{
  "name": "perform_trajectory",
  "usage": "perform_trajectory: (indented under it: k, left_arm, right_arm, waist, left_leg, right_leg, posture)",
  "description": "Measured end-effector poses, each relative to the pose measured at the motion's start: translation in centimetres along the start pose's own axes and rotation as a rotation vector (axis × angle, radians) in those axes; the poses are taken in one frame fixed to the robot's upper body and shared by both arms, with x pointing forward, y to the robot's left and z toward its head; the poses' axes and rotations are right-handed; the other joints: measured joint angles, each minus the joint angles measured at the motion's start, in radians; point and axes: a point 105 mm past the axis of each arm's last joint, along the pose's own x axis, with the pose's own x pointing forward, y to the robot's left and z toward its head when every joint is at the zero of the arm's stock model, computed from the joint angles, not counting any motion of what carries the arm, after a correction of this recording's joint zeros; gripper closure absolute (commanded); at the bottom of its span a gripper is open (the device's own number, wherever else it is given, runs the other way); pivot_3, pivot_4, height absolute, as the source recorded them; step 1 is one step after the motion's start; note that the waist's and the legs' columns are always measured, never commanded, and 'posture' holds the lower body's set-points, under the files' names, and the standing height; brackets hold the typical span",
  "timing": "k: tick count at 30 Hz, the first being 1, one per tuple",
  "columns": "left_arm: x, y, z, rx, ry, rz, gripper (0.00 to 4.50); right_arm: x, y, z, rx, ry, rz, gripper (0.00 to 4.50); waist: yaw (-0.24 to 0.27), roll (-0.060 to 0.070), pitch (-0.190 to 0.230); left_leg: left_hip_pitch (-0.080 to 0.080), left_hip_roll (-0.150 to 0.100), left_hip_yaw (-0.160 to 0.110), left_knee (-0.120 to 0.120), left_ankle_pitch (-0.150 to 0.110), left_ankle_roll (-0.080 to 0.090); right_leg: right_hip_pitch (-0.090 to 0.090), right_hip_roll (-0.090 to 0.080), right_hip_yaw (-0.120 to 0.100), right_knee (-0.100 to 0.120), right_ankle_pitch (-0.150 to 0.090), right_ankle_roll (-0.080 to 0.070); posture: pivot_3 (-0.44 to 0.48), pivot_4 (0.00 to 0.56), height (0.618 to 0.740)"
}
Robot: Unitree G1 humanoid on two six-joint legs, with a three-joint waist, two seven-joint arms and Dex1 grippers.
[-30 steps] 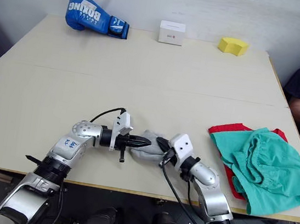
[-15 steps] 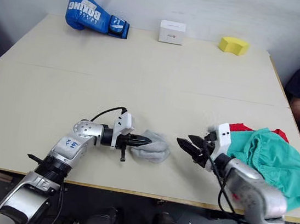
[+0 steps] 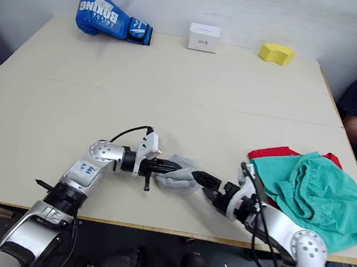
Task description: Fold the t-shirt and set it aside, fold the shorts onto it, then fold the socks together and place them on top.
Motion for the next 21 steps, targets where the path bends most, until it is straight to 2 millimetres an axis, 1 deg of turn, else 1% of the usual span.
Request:
perform_trajectory:
  k: [2, 5, 9, 12, 13, 17, 21]
  left_arm:
    - [0.0, 0.0, -0.1, -0.001, -0.002, 0.006, 4.50]
    - [-0.1, 0.1, -0.1, -0.007, -0.003, 0.018, 4.50]
    - [-0.3, 0.1, -0.1, -0.001, 0.007, 0.018, 4.50]
    - [-0.6, 0.2, -0.1, -0.003, 0.018, 0.019, 4.50]
    - [-0.7, 0.2, -0.1, -0.002, 0.021, 0.019, 4.50]
    - [-0.8, 0.3, 0.0, -0.001, 0.027, 0.020, 4.50]
    - [-0.8, 0.3, 0.0, -0.007, 0.026, 0.018, 4.50]
  right_arm:
    - [0.8, 0.3, 0.0, 0.008, 0.022, 0.000, 0.04]
    - [2.5, 0.9, 0.5, 0.035, 0.039, 0.005, 0.04]
    - [3.6, 1.3, 0.9, 0.061, 0.047, 0.021, 0.04]
    - [4.0, 1.3, 0.9, 0.074, 0.049, 0.026, 0.63]
    - [4.0, 1.1, 0.9, 0.077, 0.048, 0.022, 0.91]
    - [4.1, 0.4, 0.9, 0.083, 0.041, -0.002, 2.35]
    - [3.9, -0.3, 0.5, 0.104, 0.041, -0.014, 3.62]
  waist:
    - [0.000, 0.000, -0.001]
    - [-0.002, 0.000, -0.002]
    - [-0.003, 0.001, -0.003]
    - [-0.005, 0.002, -0.003]
    - [-0.006, 0.002, -0.003]
    - [-0.008, 0.002, -0.003]
    - [-0.008, 0.002, -0.002]
  left_leg:
    - [0.000, 0.000, 0.000, 0.000, 0.000, 0.000]
    - [0.001, 0.001, 0.000, 0.000, 0.000, 0.000]
    - [0.001, 0.001, 0.000, 0.000, 0.000, 0.000]
    - [0.001, 0.001, 0.000, -0.001, 0.000, 0.000]
    - [0.001, 0.002, 0.000, -0.001, 0.000, 0.000]
    - [0.000, 0.002, 0.000, -0.001, 0.000, 0.000]
    - [-0.001, 0.002, 0.001, -0.002, 0.000, 0.000]
  right_leg:
    - [0.000, 0.000, 0.000, 0.000, 0.000, 0.000]
    - [0.000, 0.000, 0.000, 0.000, 0.001, -0.002]
    - [0.000, 0.000, 0.000, 0.000, 0.001, -0.002]
    - [-0.001, 0.000, 0.000, 0.000, 0.001, -0.003]
    - [-0.001, 0.000, 0.000, 0.000, 0.001, -0.003]
    - [-0.002, 0.000, 0.000, 0.000, 0.000, -0.003]
    - [-0.003, 0.000, 0.000, -0.001, 0.000, -0.003]
  posture:
    - [0.000, 0.150, 0.740]
    - [0.000, 0.150, 0.740]
    - [0.000, 0.150, 0.740]
    - [0.000, 0.150, 0.740]
    - [0.000, 0.150, 0.740]
    - [0.000, 0.150, 0.740]
    - [0.000, 0.150, 0.740]
